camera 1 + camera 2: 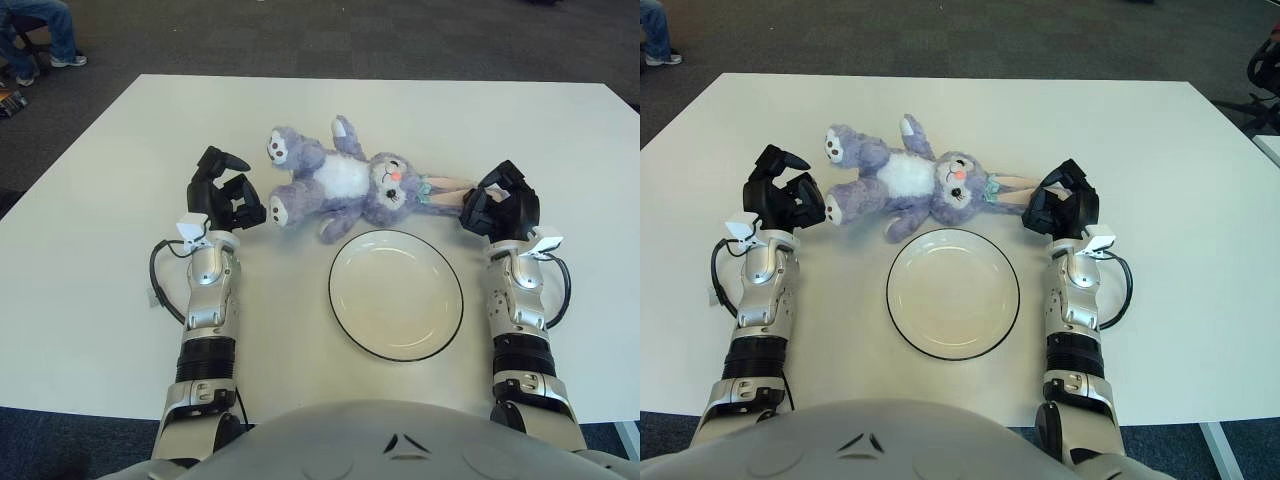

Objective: Put the doll into the plate.

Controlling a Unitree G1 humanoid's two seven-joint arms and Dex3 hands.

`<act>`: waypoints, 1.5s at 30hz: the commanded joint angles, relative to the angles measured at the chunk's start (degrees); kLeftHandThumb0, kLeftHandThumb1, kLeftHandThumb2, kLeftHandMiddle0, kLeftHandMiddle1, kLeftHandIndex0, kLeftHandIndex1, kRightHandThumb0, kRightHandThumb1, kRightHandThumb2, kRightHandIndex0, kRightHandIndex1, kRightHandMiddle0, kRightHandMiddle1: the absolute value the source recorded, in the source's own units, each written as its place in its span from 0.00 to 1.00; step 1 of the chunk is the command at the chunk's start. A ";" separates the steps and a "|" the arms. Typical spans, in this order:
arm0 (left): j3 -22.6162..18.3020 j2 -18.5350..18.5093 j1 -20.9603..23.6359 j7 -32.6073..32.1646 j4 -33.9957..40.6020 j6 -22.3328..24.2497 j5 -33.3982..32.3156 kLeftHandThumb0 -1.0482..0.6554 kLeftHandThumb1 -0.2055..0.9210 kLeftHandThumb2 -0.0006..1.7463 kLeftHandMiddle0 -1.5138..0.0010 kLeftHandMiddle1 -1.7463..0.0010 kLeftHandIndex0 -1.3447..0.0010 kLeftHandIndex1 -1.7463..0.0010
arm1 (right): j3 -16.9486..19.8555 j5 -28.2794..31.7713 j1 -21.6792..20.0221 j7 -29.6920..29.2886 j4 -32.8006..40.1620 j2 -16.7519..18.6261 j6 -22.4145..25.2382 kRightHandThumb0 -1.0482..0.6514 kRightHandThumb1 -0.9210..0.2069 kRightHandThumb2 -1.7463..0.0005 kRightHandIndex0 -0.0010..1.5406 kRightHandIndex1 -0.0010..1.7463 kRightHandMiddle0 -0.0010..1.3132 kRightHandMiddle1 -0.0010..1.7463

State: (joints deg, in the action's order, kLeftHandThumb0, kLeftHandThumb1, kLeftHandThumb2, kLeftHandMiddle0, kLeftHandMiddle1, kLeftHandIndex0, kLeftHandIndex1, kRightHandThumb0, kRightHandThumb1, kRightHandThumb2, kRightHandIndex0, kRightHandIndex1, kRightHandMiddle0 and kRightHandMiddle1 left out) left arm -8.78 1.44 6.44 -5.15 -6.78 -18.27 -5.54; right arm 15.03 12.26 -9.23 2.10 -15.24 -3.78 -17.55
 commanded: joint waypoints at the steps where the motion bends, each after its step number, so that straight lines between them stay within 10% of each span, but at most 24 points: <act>1: 0.70 1.70 -2.66 -1.00 -1.26 0.48 0.83 0.31 0.37 0.83 0.17 0.00 0.48 0.00 | 0.32 -0.31 0.95 -0.63 0.01 -0.20 1.00 0.31 0.63 0.18 0.84 1.00 0.53 1.00; 45: 1.09 2.23 -2.36 -0.72 -2.28 -1.12 0.83 0.32 0.38 0.81 0.17 0.00 0.49 0.00 | 0.68 -0.29 -0.26 -1.46 0.96 -1.59 2.78 0.31 0.62 0.18 0.84 1.00 0.53 1.00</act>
State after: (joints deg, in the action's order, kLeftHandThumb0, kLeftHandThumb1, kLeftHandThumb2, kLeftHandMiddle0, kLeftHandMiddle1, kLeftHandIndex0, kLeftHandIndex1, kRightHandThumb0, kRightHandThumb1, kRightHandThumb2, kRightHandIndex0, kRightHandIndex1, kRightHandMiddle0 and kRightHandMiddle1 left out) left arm -8.47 2.07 6.40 -5.60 -6.77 -18.59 -5.22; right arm 15.12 11.85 -9.24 0.49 -15.16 -4.28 -15.74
